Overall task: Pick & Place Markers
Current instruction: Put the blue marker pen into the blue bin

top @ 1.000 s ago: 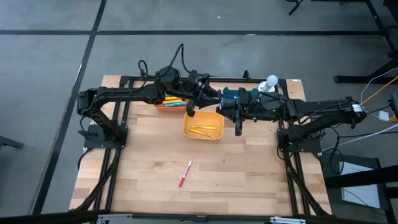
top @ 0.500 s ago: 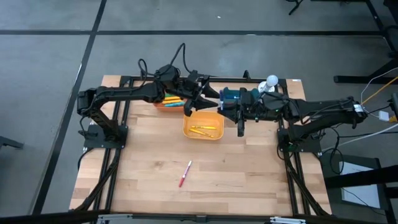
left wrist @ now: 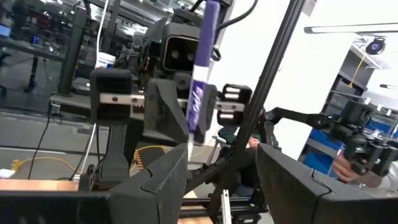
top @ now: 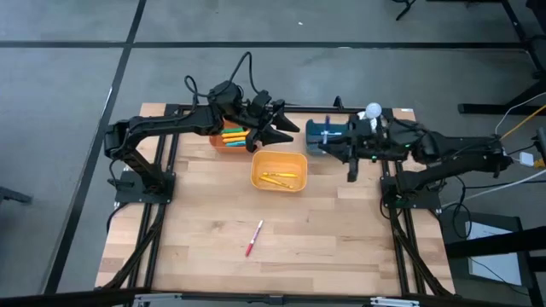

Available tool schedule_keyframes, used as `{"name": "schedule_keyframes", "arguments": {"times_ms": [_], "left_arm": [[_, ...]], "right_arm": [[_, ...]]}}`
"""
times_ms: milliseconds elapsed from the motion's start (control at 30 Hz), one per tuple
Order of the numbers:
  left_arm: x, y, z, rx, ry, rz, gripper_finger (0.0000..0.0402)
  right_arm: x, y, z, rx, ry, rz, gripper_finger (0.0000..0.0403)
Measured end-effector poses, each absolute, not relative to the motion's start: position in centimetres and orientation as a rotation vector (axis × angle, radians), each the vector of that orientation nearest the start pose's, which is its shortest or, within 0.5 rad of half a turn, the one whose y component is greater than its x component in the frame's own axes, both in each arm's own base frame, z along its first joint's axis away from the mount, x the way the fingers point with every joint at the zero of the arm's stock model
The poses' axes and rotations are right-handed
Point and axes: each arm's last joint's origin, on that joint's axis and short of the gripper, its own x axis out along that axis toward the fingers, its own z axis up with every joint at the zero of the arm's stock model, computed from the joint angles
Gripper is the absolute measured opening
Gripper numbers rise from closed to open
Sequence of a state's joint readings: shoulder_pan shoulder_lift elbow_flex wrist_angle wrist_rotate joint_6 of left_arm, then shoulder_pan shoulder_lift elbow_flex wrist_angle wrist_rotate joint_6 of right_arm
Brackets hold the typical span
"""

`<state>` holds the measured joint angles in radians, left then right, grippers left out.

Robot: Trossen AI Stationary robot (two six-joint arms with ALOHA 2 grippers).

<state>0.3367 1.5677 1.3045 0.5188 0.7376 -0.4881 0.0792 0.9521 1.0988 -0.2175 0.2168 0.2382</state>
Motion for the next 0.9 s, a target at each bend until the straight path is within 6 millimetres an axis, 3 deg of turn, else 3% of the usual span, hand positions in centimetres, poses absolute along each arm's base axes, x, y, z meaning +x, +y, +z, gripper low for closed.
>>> {"name": "schedule_keyframes", "arguments": {"times_ms": [500, 900], "left_arm": [[34.4, 10.0, 38.4, -0.347, -0.12, -0.44, 0.0184], [34.4, 10.0, 38.4, -0.347, -0.12, -0.439, 0.0184]], "right_arm": [[14.1, 0.2, 41.6, 0.167, 0.051, -0.26, 0.0039], [13.3, -0.1, 41.9, 0.079, 0.036, -0.326, 0.0039]]}}
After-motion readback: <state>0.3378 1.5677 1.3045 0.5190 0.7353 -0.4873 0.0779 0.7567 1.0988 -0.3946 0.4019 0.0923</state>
